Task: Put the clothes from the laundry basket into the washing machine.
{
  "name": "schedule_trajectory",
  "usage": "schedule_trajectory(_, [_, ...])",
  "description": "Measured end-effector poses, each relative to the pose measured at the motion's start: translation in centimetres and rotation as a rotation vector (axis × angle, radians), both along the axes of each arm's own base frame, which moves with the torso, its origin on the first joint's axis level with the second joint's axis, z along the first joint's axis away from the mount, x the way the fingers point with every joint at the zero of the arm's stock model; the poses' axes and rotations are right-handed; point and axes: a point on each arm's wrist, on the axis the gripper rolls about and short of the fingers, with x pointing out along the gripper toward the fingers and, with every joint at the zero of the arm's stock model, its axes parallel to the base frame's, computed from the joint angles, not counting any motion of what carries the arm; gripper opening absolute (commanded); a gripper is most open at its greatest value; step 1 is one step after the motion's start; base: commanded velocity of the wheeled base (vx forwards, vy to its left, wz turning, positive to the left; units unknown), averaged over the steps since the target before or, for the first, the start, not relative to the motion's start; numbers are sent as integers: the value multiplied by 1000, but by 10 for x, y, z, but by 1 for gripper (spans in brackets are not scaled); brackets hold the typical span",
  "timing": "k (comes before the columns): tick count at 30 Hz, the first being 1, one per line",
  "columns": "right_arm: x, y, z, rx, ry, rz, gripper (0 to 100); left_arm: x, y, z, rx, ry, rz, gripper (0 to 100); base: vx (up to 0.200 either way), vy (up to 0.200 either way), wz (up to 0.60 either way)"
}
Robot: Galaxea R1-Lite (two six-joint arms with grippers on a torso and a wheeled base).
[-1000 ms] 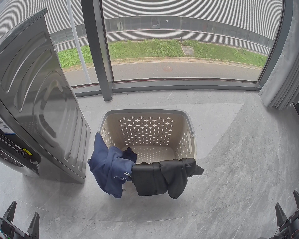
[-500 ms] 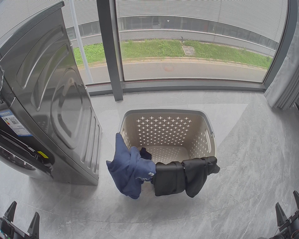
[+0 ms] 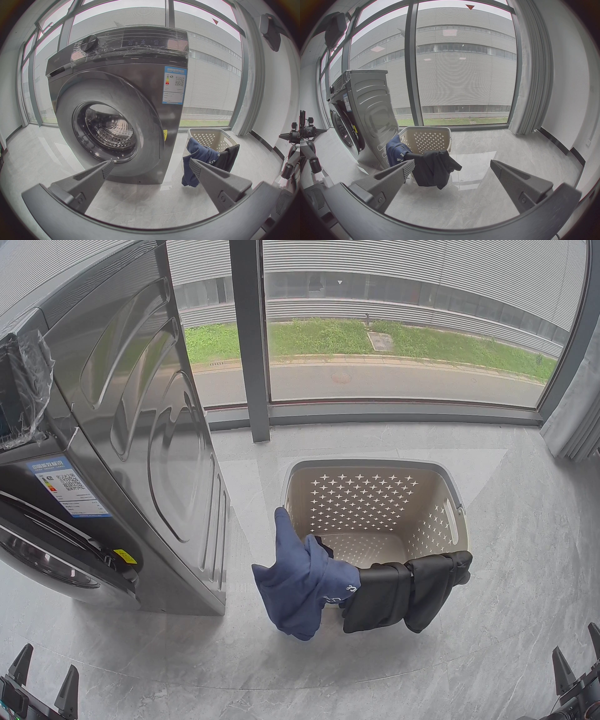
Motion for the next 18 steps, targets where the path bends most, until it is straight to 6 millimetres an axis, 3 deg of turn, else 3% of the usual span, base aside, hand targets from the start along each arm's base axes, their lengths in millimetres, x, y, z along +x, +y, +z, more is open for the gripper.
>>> schedule_trajectory(13, [0,0,0,0,0,0,100,0,0,0,0,0,0,100,-185,0,0])
schedule_trajectory(18, [0,0,0,0,0,0,100,0,0,0,0,0,0,100,0,0,0])
